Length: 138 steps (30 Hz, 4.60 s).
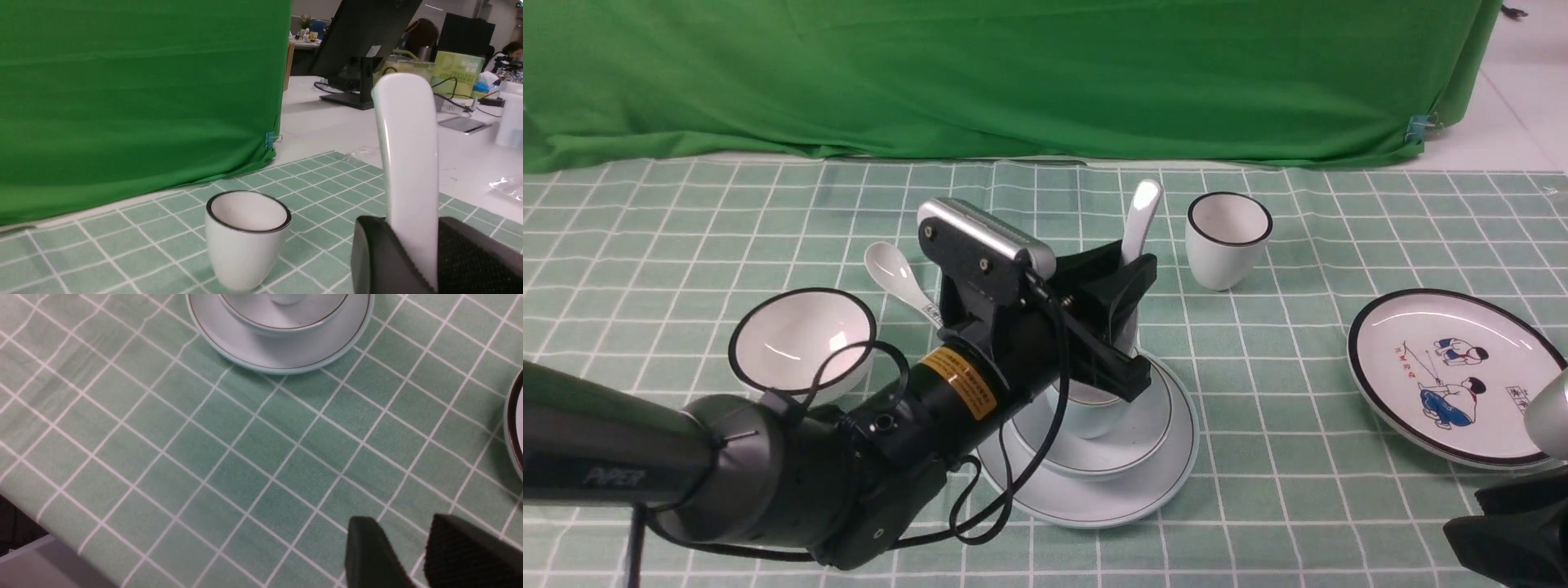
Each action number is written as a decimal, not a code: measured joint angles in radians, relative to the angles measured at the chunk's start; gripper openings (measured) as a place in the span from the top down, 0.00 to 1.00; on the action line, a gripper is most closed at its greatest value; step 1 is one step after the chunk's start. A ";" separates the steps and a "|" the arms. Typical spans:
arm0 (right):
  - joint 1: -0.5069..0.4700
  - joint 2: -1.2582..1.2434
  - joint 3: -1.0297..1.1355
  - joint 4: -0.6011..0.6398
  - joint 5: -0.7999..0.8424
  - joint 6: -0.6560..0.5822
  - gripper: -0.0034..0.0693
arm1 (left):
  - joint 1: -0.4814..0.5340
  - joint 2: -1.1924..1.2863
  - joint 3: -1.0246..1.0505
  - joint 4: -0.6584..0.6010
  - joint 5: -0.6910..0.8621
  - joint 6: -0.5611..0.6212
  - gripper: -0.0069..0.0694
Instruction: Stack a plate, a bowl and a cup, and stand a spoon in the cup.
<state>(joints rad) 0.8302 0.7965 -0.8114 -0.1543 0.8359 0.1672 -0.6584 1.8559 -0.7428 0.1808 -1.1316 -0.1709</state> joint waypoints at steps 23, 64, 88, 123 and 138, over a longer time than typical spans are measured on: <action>0.000 0.000 0.000 0.000 0.000 0.000 0.61 | 0.000 0.087 -0.001 -0.033 -0.037 0.093 0.53; 0.000 0.000 -0.073 0.004 0.064 0.193 0.91 | 0.000 -1.670 0.510 -0.041 1.237 0.056 0.90; -0.437 -0.227 0.121 0.130 -0.246 -0.240 0.93 | 0.000 -1.681 0.584 -0.041 1.317 0.057 0.89; -0.777 -0.795 0.818 0.170 -0.599 -0.335 0.90 | 0.000 -1.681 0.585 -0.041 1.318 0.056 0.89; -0.777 -0.795 0.818 0.170 -0.599 -0.335 0.86 | 0.000 -1.681 0.585 -0.041 1.318 0.056 0.89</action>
<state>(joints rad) 0.0528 0.0017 0.0063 0.0155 0.2365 -0.1675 -0.6584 0.1745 -0.1577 0.1394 0.1865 -0.1148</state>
